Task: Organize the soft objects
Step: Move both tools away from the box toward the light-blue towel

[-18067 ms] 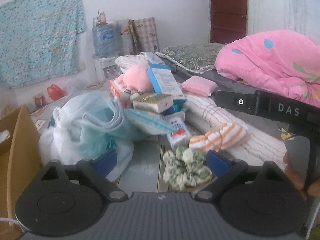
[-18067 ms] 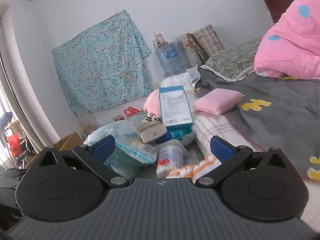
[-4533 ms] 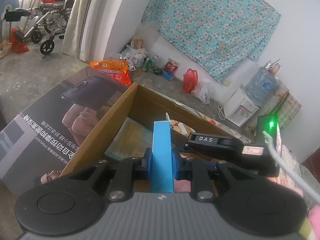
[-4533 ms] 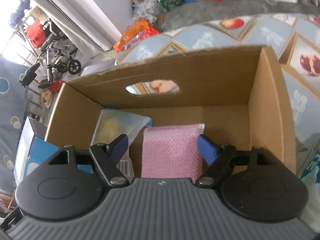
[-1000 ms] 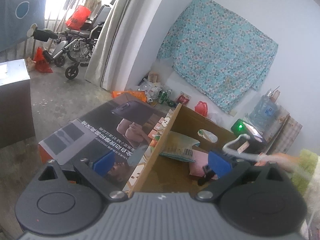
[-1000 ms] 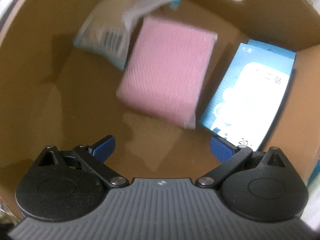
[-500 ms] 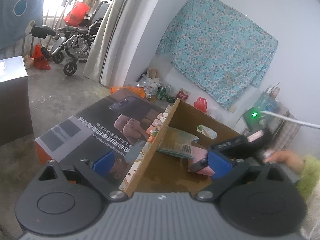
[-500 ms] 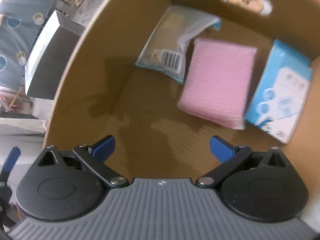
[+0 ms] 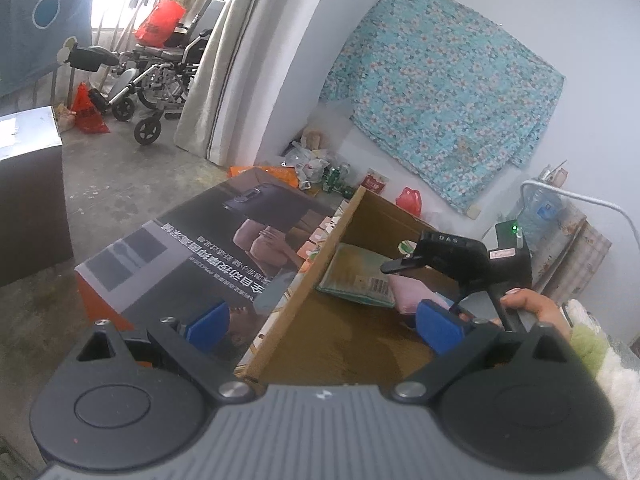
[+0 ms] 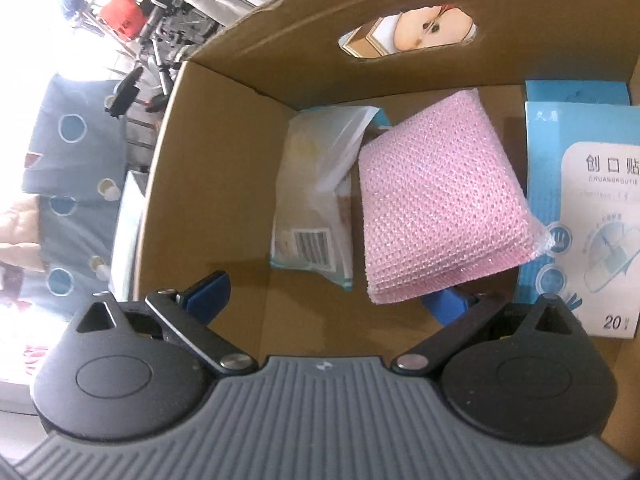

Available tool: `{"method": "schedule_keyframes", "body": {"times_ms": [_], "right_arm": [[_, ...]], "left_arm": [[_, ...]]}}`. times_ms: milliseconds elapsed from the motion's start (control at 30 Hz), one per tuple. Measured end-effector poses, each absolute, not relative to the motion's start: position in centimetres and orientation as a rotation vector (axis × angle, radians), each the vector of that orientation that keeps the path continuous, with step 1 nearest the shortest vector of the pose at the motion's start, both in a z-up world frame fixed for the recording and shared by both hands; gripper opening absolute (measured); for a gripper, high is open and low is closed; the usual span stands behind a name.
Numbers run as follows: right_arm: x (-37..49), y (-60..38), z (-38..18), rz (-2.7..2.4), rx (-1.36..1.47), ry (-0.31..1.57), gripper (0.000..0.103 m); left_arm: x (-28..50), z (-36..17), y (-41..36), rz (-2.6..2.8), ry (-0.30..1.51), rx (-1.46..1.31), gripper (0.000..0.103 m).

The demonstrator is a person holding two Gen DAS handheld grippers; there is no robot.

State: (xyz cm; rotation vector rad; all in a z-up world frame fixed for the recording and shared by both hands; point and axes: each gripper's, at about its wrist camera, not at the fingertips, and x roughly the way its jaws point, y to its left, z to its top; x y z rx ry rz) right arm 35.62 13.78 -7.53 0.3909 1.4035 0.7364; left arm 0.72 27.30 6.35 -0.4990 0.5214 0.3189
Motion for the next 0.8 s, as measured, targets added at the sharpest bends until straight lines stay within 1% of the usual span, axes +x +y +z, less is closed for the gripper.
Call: {"method": "schedule_keyframes", "body": {"times_ms": [67,167,333,533,667,800], "right_arm": [[34.8,13.3,-6.5,0.768,0.391,1.388,0.102],[33.2,12.1,-3.3,0.855,0.386,1.344,0.102],[30.7,7.1,4.4,0.971,0.396,1.192,0.102],[24.5,-3.2,12.8,1.03,0.364,0.885,0.102],[18.3,-11.3,17.2,0.938,0.258,0.659,0.102],[12.2,-19.4,19.4,0.742,0.167,0.488,0.102]], "left_arm": [[0.7,6.5,26.9,0.304,0.515,-0.49,0.1],[0.5,6.9,25.8,0.274,0.502,-0.462,0.1],[0.4,7.5,23.6,0.199,0.479,-0.435,0.1],[-0.1,8.4,19.3,0.083,0.438,-0.362,0.1],[-0.6,9.1,15.4,0.033,0.388,-0.307,0.103],[-0.3,9.2,11.4,-0.089,0.377,-0.28,0.103]]}}
